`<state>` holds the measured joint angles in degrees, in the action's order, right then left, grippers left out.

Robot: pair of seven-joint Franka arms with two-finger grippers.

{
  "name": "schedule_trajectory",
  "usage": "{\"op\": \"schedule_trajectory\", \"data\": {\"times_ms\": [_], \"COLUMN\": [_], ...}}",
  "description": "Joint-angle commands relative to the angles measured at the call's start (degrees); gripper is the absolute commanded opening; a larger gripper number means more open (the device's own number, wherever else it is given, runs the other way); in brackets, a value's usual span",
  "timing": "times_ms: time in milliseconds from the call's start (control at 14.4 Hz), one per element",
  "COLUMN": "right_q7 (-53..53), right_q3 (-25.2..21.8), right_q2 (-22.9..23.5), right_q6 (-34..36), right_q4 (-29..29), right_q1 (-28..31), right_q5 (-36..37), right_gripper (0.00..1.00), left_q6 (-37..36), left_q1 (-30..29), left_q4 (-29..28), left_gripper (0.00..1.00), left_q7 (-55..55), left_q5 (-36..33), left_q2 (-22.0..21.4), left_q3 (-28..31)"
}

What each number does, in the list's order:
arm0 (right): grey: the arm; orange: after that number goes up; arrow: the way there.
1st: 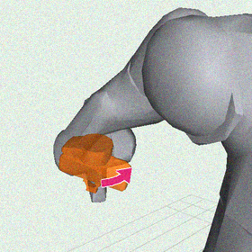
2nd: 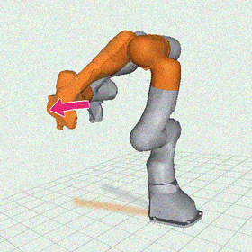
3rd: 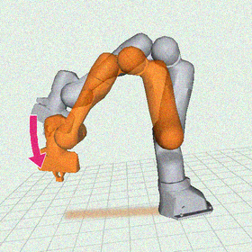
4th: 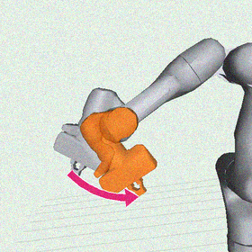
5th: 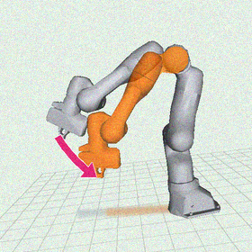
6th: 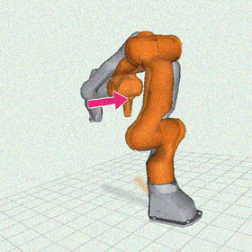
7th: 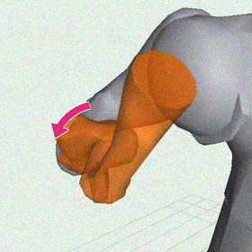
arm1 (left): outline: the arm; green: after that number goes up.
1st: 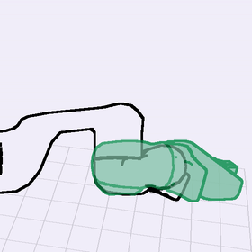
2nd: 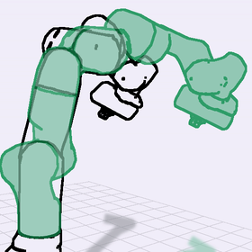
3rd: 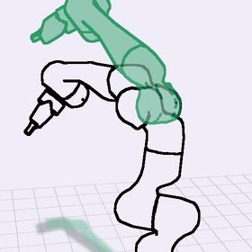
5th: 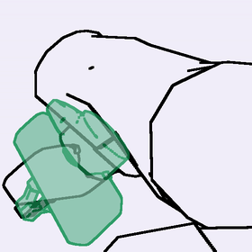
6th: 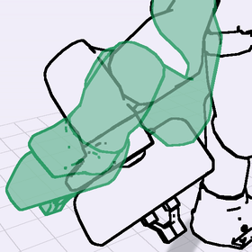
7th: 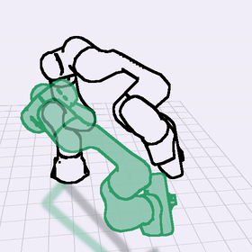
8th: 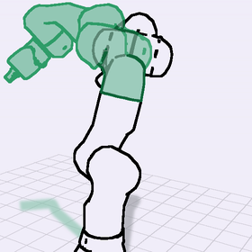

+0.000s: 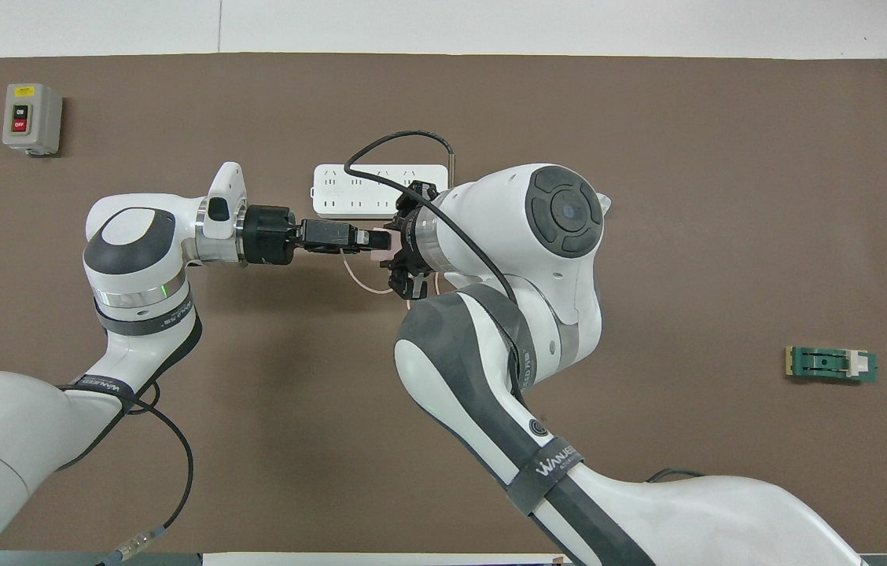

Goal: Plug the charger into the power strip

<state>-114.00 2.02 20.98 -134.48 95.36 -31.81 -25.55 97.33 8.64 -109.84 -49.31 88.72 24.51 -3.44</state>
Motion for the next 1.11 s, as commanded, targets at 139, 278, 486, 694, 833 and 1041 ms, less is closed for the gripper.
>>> {"op": "schedule_trajectory", "data": {"times_ms": [139,278,486,694,833,1041], "right_q7": [-1.84,-1.84,-1.84,-1.75,-1.58,-1.58], "right_q3": [-0.08,-0.08,-0.08,-0.08,-0.08,-0.08], "right_q2": [0.91,0.91,0.91,0.91,0.91,0.82], "right_q6": [-0.52,-0.60,-0.60,-0.60,-0.34,-0.17], "right_q4": [-1.58,-1.58,-1.49,-1.49,-1.41,-1.41], "right_q1": [-0.27,-0.27,-0.27,-0.18,0.08,-0.01], "right_q5": [1.20,1.12,1.12,1.21,1.12,1.03], "right_gripper": [0.00,0.00,0.00,0.00,0.16,0.86], "left_q6": [-1.60,-2.05,-2.05,-1.97,-3.71,-4.95], "left_q1": [-0.03,-0.29,-0.38,-0.38,-0.73,-1.52], "left_q4": [-2.48,-2.48,-2.39,-2.39,-2.39,-2.04], "left_gripper": [0.18,0.01,0.00,0.00,0.00,0.00], "left_q7": [-0.26,-0.35,-0.43,-0.43,-0.70,-0.35], "left_q5": [0.84,0.75,0.67,0.49,-0.21,-1.52], "left_q2": [-1.93,-1.93,-1.93,-1.93,-1.93,-2.01], "left_q3": [0.71,0.80,0.80,0.80,0.80,0.89]}}
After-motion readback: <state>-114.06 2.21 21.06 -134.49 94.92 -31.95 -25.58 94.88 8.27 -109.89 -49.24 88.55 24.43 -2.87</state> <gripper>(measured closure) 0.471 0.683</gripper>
